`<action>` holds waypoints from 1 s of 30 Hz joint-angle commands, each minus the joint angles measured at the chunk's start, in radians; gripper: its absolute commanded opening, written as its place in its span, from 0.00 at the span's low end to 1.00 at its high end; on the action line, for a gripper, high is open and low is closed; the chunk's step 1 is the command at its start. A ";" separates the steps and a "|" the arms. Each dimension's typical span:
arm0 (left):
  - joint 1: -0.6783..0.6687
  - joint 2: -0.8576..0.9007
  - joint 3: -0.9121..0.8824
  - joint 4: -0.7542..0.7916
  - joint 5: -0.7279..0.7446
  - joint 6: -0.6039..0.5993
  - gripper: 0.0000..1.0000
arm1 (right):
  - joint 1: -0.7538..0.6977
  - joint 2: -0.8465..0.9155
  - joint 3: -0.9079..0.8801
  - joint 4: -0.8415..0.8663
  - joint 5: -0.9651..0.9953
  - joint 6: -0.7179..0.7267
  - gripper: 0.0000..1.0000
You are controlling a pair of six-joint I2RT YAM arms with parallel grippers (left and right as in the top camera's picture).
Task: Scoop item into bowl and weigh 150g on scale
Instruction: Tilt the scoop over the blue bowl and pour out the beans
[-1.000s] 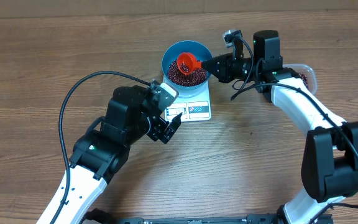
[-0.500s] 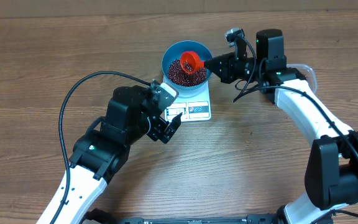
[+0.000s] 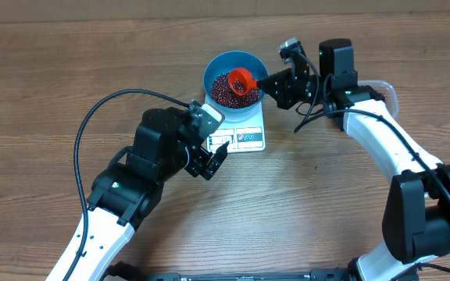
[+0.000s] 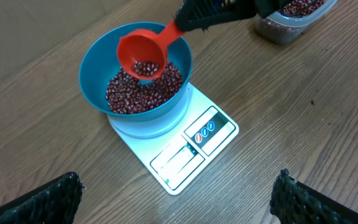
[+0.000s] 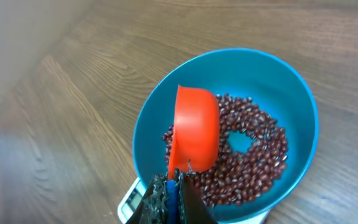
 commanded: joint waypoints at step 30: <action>0.005 -0.003 -0.002 0.002 -0.007 -0.015 1.00 | 0.043 -0.034 0.014 0.000 0.109 -0.219 0.04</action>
